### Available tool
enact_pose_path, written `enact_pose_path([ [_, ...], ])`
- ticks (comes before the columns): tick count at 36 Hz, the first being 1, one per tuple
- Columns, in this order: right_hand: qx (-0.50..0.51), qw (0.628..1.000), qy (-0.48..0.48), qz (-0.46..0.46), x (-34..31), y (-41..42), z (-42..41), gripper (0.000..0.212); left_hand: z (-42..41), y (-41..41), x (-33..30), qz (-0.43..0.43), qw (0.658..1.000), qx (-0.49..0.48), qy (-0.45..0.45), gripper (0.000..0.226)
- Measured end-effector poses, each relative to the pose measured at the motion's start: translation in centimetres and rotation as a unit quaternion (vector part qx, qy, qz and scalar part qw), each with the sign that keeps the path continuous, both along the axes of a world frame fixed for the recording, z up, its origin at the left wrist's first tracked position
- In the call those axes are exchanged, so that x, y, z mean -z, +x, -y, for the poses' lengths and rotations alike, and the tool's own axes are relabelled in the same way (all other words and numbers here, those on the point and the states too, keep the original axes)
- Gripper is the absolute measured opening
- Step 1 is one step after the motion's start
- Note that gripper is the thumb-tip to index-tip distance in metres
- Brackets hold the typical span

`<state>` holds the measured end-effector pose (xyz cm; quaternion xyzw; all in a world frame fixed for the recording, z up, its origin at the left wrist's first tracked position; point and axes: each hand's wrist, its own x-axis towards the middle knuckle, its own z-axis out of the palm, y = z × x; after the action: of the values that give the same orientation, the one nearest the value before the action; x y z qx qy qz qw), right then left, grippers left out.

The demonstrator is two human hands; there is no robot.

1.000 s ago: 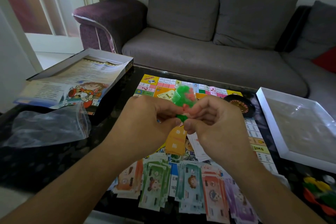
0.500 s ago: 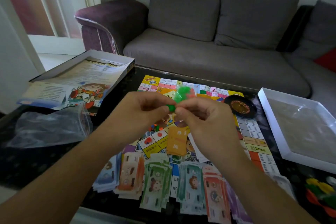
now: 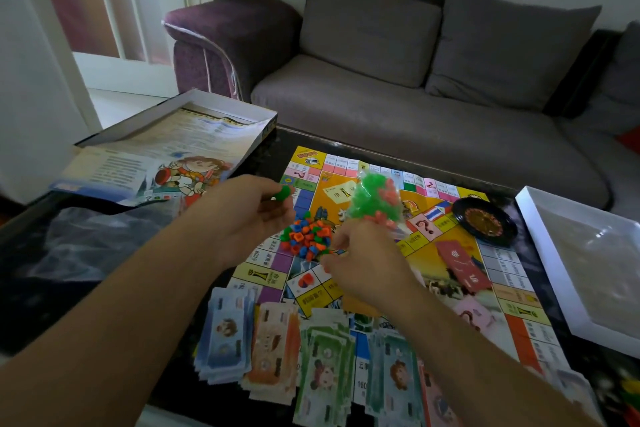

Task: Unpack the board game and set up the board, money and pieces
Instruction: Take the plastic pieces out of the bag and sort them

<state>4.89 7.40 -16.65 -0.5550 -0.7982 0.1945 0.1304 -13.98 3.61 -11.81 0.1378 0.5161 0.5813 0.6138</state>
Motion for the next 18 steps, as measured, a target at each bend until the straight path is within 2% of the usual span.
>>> enact_pose_path([
  [3, 0.015, 0.998, 0.018, 0.05, 0.9, -1.4, -0.7, 0.039, -0.3, -0.1, -0.2, -0.009, 1.0, 0.004, 0.013, 0.022],
  [5, 0.018, 0.996, 0.04, 0.075, 1.4, -1.9, -1.0, 0.033, -0.3, -0.3, -0.2, -0.014, 1.0, 0.007, 0.017, 0.022],
  [7, 0.013, 0.996, 0.055, 0.069, 1.8, -2.2, -1.1, 0.017, -0.2, -0.3, -0.1, -0.028, 0.999, 0.014, 0.014, 0.023],
  [9, 0.006, 0.997, 0.05, 0.05, 2.1, -2.3, -1.0, 0.007, -0.1, -0.4, -0.2, -0.039, 0.999, 0.02, 0.011, 0.023],
  [14, 0.009, 0.998, 0.043, -0.046, 1.1, -1.2, -0.3, 0.007, 0.0, -0.2, -0.4, -0.048, 0.998, 0.021, 0.02, 0.02],
  [18, -0.003, 0.99, 0.02, -0.138, -1.2, 0.5, 0.7, 0.013, 0.6, 0.5, -0.9, -0.081, 0.993, 0.059, 0.065, 0.018],
])
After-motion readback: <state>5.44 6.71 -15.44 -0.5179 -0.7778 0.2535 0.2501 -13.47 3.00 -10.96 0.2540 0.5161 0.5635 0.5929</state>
